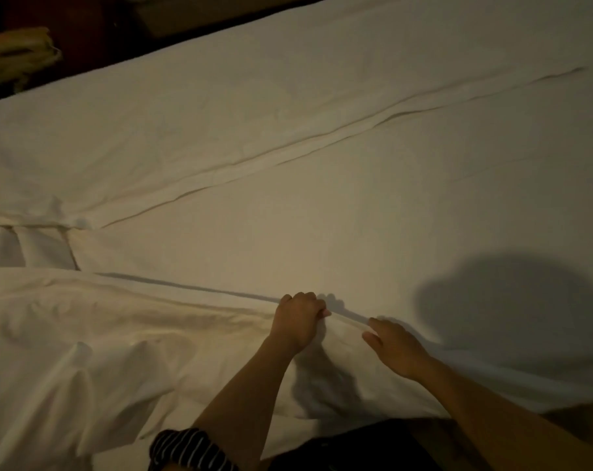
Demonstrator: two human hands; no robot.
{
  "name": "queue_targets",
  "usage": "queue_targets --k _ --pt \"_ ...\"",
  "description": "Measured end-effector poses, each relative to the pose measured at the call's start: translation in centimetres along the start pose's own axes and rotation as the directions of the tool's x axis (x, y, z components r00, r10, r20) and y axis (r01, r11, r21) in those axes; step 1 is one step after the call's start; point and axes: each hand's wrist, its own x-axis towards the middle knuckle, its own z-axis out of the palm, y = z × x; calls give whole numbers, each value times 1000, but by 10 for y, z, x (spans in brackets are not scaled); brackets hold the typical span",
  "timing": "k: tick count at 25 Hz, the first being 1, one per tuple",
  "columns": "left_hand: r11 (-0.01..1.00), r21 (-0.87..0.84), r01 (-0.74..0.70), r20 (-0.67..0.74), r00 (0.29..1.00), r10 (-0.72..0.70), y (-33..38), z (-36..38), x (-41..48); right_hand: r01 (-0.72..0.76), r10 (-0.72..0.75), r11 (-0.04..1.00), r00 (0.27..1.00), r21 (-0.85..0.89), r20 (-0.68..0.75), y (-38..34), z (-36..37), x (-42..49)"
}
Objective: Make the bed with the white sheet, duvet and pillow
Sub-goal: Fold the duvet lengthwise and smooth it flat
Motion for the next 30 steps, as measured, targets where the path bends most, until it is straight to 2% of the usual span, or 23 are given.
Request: queue_targets --k 4,6,9,12,15,17,19,20,22,24,27,30 --pt "999 -14 -47 -104 994 45 -2 -1 3 -128 117 990 982 -65 -151 28 -1 -13" --pt "997 -59 -48 -183 982 36 -4 -13 8 -49 26 996 955 -72 -295 29 -13 -7" --pt "999 -30 -29 -349 937 17 -8 -42 29 77 -151 984 843 -162 -516 26 -59 14" --pt "998 -59 5 -488 872 -33 -20 -95 45 116 -307 930 767 -349 -563 5 -139 46" --pt "996 -80 30 -606 793 -72 -45 -145 75 122 -347 918 711 -378 -612 -22 -208 84" --pt "999 5 51 -635 772 -36 -62 -162 98 108 -321 926 731 -362 -603 -30 -232 113" --pt "993 79 90 -612 791 -23 -77 -160 117 51 -281 917 788 -397 -548 -25 -233 142" --pt "989 59 139 -577 813 -79 -82 -153 121 38 -273 911 802 -411 -531 -20 -227 153" --pt "969 -11 249 -554 805 -213 -89 -136 130 31 -252 917 817 -398 -518 -17 -217 170" --pt "957 -52 286 -498 823 -273 -87 -124 131 -1 -226 901 853 -434 -470 -19 -207 179" --pt "966 -73 250 -422 869 -257 -78 -112 127 5 -207 904 880 -428 -427 -16 -201 169" --pt "991 -29 134 -403 906 -134 -56 -112 127 -38 -127 925 906 -377 -403 2 -200 138"
